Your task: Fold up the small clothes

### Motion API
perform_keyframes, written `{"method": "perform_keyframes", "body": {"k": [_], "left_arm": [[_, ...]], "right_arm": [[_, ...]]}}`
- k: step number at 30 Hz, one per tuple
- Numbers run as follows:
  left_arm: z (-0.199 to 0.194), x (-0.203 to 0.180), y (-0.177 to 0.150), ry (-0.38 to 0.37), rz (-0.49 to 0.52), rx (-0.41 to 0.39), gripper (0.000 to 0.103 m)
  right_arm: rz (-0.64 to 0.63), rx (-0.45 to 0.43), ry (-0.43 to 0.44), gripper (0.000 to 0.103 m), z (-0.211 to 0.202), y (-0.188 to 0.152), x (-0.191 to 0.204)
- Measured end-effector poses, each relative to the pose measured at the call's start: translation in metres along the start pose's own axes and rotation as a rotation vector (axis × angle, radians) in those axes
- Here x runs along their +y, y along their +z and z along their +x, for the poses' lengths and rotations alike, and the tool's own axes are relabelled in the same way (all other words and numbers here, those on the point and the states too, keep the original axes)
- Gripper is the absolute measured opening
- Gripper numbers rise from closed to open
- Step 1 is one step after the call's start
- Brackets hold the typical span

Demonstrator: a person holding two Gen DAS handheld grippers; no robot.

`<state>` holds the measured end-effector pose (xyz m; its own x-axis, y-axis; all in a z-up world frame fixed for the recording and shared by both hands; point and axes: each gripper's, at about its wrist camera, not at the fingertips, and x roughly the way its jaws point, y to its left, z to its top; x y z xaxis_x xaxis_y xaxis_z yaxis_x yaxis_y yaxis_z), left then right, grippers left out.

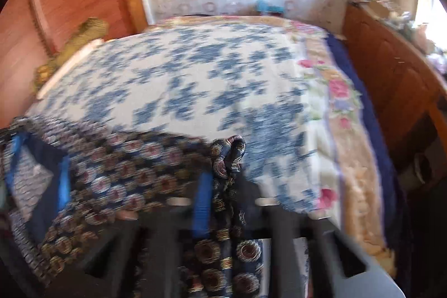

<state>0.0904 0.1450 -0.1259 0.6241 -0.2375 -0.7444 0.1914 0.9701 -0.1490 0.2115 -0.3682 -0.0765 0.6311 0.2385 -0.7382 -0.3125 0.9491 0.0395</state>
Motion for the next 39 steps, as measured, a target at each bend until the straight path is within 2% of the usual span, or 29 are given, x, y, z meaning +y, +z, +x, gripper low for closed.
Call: {"method": "perform_keyframes", "body": {"k": [2,6,9,12,14,16,19,21,22,23,24,25,26,28,30,32,34,37,39], "left_arm": [[-0.008,-0.003,0.0,-0.017,-0.009,-0.015,0.008],[-0.05,-0.007,0.004,-0.072,-0.03,-0.114,0.007],[-0.089,-0.014,0.014,-0.097,-0.028,-0.205,0.007],[-0.138,-0.02,0.039,-0.097,-0.025,-0.33,0.007],[-0.164,-0.022,0.068,-0.087,-0.003,-0.388,0.007],[-0.185,-0.022,0.11,-0.031,0.022,-0.448,0.007],[-0.186,-0.023,0.183,0.02,0.072,-0.466,0.007],[-0.164,-0.019,0.226,0.089,0.077,-0.451,0.01],[-0.145,-0.016,0.243,0.1,0.081,-0.425,0.016],[-0.122,-0.01,0.256,0.09,0.07,-0.4,0.024],[-0.101,-0.005,0.262,0.078,0.057,-0.374,0.03],[-0.076,-0.001,0.265,0.071,0.058,-0.324,0.042],[-0.054,0.004,0.264,0.068,0.053,-0.281,0.044],[-0.021,0.01,0.252,0.07,0.054,-0.215,0.047],[0.001,0.011,0.234,0.063,0.065,-0.164,0.055],[0.017,0.011,0.214,0.052,0.071,-0.126,0.069],[0.021,0.008,0.198,0.034,0.084,-0.098,0.076],[0.025,-0.006,0.182,0.012,0.109,-0.072,0.076],[0.028,-0.016,0.172,-0.004,0.115,-0.064,0.076]], "right_arm": [[-0.031,-0.01,0.001,0.006,-0.005,-0.006,0.007],[-0.013,-0.094,0.033,0.005,-0.04,-0.017,0.012],[-0.012,-0.2,0.037,0.005,-0.087,-0.019,0.018],[-0.048,-0.317,0.007,0.005,-0.144,-0.006,0.03],[-0.073,-0.392,-0.008,0.005,-0.18,0.012,0.036],[-0.111,-0.453,-0.029,0.005,-0.211,0.041,0.04],[-0.149,-0.518,-0.103,0.005,-0.239,0.108,0.041],[-0.135,-0.492,-0.121,0.005,-0.231,0.154,0.035],[-0.121,-0.465,-0.153,0.006,-0.216,0.18,0.03],[-0.105,-0.438,-0.183,0.014,-0.199,0.197,0.026],[-0.081,-0.395,-0.198,0.027,-0.177,0.211,0.022],[-0.051,-0.346,-0.211,0.033,-0.152,0.223,0.017],[-0.015,-0.307,-0.249,0.039,-0.126,0.228,0.009],[0.046,-0.229,-0.3,0.04,-0.082,0.228,-0.003],[0.09,-0.18,-0.277,0.04,-0.051,0.213,-0.011],[0.079,-0.138,-0.261,0.04,-0.028,0.192,-0.01],[0.041,-0.103,-0.251,0.04,-0.014,0.181,-0.012],[-0.002,-0.072,-0.232,0.043,-0.003,0.162,-0.012],[-0.012,-0.064,-0.21,0.045,0.004,0.162,-0.023]]}}
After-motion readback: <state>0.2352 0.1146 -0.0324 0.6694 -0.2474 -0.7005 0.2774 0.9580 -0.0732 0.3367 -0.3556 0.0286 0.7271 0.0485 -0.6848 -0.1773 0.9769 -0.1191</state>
